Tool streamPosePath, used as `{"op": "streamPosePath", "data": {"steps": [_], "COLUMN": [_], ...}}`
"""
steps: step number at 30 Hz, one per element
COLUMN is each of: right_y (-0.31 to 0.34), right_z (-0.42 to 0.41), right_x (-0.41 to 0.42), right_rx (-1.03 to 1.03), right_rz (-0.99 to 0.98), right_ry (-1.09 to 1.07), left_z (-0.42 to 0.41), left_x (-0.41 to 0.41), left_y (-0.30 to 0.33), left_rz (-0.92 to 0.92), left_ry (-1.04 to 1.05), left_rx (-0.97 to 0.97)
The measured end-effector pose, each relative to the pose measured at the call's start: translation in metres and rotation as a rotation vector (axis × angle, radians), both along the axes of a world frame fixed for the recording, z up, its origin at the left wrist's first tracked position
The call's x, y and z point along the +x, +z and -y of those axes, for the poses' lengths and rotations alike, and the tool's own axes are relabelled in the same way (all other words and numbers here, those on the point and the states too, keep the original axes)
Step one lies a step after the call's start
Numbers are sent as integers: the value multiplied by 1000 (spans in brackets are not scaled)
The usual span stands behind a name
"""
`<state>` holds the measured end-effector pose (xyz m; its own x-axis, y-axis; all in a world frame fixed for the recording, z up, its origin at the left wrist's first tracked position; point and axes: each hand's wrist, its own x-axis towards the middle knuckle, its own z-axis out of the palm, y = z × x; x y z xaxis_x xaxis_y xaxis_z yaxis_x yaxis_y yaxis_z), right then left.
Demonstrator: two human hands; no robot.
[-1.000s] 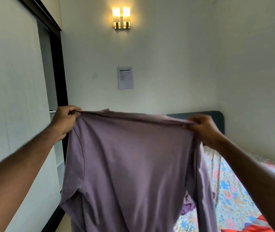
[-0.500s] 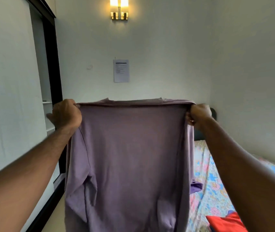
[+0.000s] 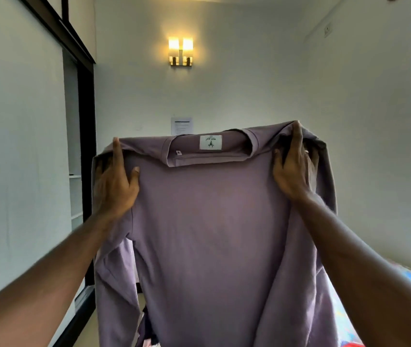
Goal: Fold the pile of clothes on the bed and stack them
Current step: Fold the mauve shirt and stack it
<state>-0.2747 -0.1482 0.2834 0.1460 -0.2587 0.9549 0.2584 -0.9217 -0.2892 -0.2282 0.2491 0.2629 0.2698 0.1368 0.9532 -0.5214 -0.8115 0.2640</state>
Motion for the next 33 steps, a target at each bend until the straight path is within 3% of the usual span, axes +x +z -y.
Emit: {"op": "streamPosePath", "data": {"steps": [9,13,16,27,33], "right_y": [52,67,41,-246,-351], "right_z": [18,15,10,41,60], "right_x": [-52,-68,-68,3,60], "right_rx": [-125,-144,-118,-153,-165], "right_rz": [210,267,204,-218,-358], "right_ry": [-125,-65,-12,-24,-49], "left_z": [-3,-10,-12,7,19], "left_x": [-64,-65,-48,31,83], "left_y": [49,65,40,-238,-342], "left_rz": [305,298,260,-135,-274], "left_ry": [106,116,92,41,41], "left_rx": [96,96,99,243,287]}}
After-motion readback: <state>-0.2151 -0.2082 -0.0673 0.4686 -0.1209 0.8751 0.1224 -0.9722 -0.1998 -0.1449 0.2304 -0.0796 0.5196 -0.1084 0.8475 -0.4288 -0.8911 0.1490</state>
